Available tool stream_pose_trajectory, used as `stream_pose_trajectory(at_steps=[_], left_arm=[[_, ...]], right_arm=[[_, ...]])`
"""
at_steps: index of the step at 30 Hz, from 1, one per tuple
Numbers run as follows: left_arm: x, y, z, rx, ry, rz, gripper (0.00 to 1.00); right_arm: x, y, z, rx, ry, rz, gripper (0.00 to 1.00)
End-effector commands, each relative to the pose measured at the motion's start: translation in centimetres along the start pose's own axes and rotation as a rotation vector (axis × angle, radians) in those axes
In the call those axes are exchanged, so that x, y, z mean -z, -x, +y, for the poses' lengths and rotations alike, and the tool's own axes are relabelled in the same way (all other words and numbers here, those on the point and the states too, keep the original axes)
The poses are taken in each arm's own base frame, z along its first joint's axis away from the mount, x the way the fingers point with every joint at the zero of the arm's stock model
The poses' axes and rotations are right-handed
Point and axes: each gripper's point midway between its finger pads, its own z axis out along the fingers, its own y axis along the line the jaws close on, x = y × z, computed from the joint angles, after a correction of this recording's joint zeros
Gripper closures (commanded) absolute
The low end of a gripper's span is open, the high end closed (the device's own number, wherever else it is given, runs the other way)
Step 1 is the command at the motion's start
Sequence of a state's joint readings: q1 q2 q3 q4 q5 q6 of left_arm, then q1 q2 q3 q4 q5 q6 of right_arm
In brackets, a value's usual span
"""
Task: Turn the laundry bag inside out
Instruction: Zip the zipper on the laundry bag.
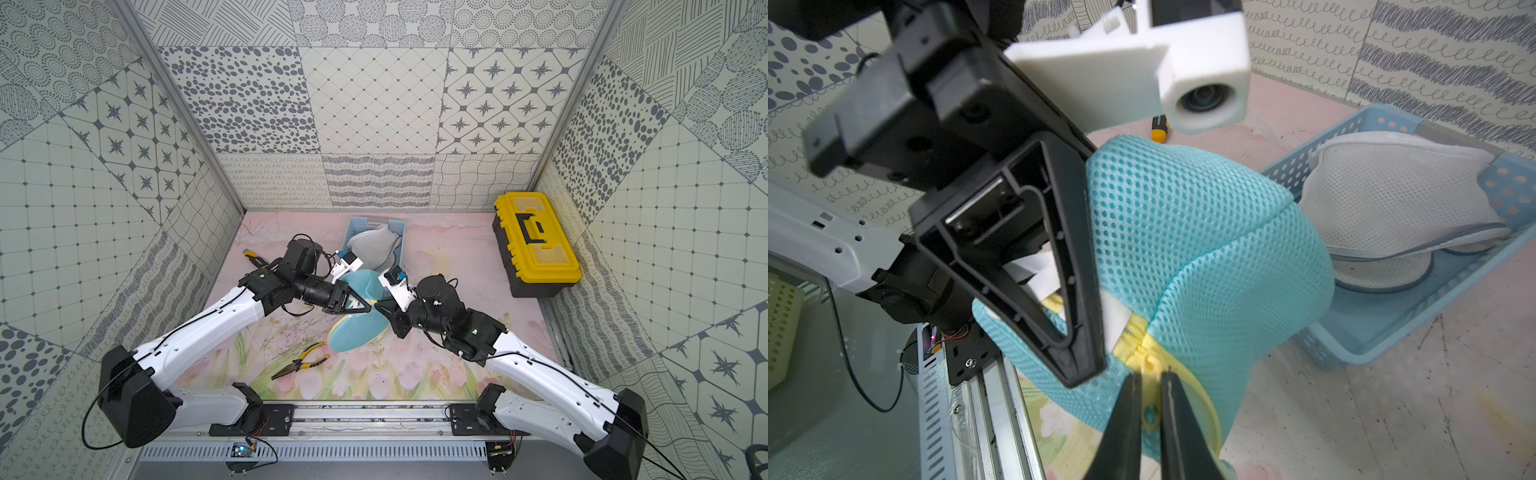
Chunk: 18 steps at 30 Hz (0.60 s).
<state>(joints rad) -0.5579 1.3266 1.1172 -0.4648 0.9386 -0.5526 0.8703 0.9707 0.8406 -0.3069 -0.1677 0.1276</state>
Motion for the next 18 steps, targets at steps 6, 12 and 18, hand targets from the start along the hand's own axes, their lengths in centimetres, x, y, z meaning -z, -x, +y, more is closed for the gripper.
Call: stream_pose_trajectory(at_steps=[6,12,18], left_arm=[[-0.1,-0.4,-0.5,-0.032,-0.012,0.022,1.0],[0.1,-0.3,0.0,-0.029,0.03,0.005,1.0],[0.4,-0.2,0.1,-0.033,0.058,-0.01,1.0]], right_arm=[[0.5,1.1,-1.2,-0.033,-0.078,-0.024,1.0],[0.8,-0.7,-2.4,-0.08,-0.136,0.021,1.0],[1.6,-2.7,-3.7,-0.147,-0.184,0.049,1.0]])
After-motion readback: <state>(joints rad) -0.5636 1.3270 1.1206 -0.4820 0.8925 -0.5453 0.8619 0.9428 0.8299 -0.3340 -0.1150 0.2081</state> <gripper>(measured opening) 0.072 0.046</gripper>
